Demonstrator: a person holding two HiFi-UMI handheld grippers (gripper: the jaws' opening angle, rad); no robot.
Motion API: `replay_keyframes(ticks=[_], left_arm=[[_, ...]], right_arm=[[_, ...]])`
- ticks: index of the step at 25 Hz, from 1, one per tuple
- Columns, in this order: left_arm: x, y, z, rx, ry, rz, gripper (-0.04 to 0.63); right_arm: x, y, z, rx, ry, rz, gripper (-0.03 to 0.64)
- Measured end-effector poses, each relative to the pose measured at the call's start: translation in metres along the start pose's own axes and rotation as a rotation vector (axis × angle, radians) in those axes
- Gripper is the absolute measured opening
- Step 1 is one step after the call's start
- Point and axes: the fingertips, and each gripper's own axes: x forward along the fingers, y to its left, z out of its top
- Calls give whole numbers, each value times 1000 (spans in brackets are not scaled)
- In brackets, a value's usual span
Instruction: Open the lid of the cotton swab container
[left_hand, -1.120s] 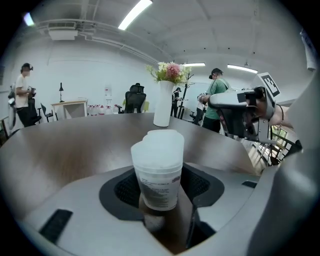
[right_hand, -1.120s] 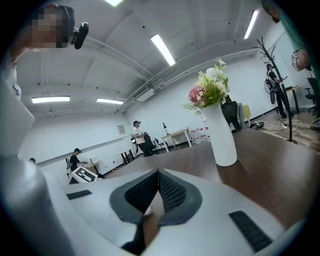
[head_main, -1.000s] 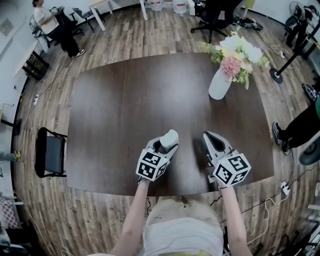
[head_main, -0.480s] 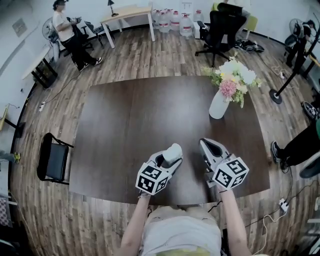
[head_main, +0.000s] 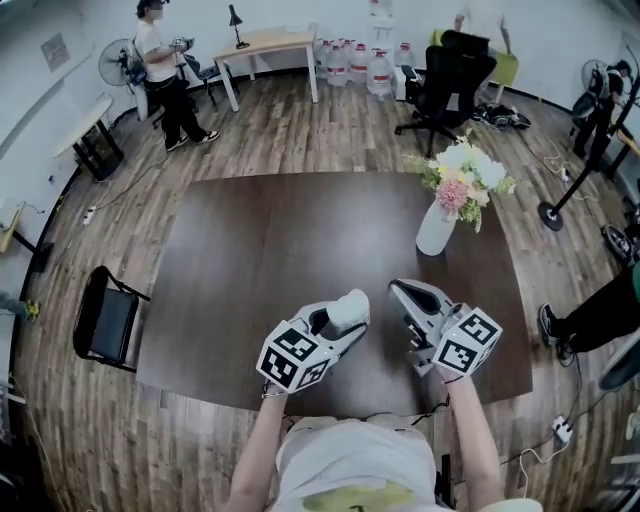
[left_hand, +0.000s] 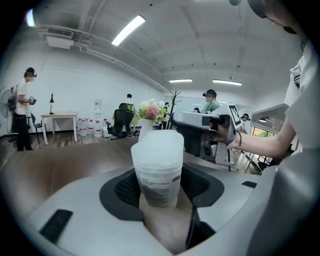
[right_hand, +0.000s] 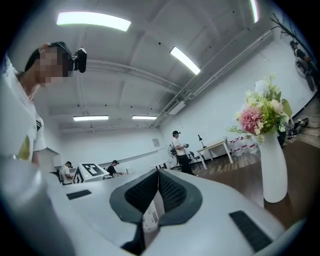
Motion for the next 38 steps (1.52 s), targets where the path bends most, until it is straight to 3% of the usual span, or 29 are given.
replay_keyframes(ticks=[6,14,24,32,38], left_arm=[[-11,-21,23,63,10,-82,242],[-22,-33,39,87,1,-154,242],[-30,-44,42,98,26,-248,242],[-40,-52,43,94,40,-325,242],[-44,-53,41,72,40,-358,242]], right_arm=[[5,25,24,-46,10,179,23],[5,50,39,-43,43,384,25],[11,79,31,-42,213,562,222],[17,101,17,-93,336,637,239],[21,104,11,-126,366,637,235]])
